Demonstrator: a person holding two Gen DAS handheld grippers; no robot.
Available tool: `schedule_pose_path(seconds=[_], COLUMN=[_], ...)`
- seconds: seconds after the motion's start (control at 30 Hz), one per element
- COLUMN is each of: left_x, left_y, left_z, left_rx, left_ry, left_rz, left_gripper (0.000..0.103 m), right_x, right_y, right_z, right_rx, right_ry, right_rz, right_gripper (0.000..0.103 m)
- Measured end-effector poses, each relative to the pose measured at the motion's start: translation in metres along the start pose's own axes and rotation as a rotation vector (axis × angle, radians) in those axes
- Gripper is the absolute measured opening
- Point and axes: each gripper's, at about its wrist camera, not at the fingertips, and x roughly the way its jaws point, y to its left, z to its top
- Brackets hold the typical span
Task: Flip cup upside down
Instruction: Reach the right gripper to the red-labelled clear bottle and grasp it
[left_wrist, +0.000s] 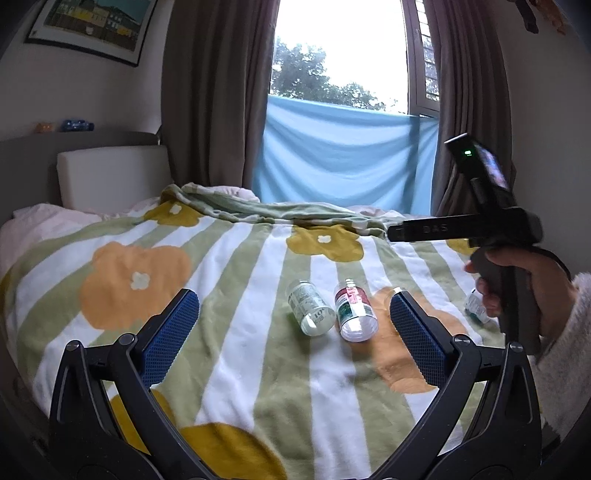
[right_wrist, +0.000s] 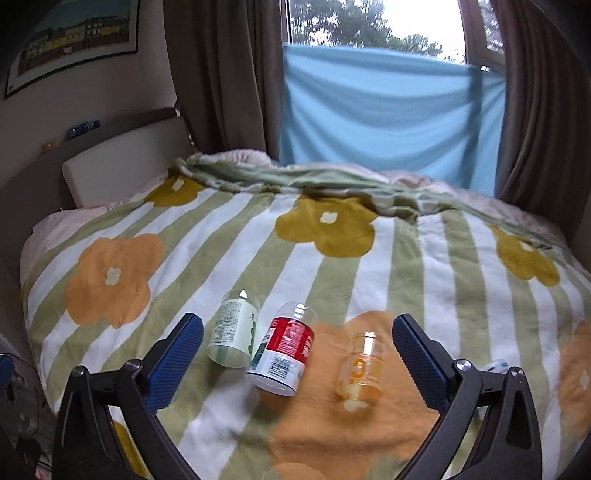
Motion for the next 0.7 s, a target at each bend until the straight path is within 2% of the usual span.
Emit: schedule_pose_path(seconds=[0.17,0.33,0.43,0.5,0.7], left_x=[0.006,0.013,0.02,0.025,0.035], left_y=[0.005,0.009,0.012,0.012,0.016], left_z=[-0.003,-0.006,-0.01,-0.013,-0.021], left_rx=[-0.004,-0.011,-0.017,-0.017,-0.027], left_ry=[0.01,0.032,0.057,0.071,0.112], left_rz=[0.006,0.004,-0.001,-0.003,-0.008], left_gripper=[0.103,0.103,0.103,0.103,0.103], right_x=[0.089,0.151,0.173,0.183,0.2], right_y=[0.001,-0.004,-0.007,-0.006,-0.006], right_z=[0.008,-0.002,-0.01,-0.015,-0.021], right_rx=[0.001,0.046,0.074,0.086,0.113], right_ry=[0.252,0.421,0.47,0.495,0.52], right_rz=[-0.042,-0.035,-0.049,-0.047,-0.051], right_gripper=[0.102,0.096,0.093,0.085,0.074])
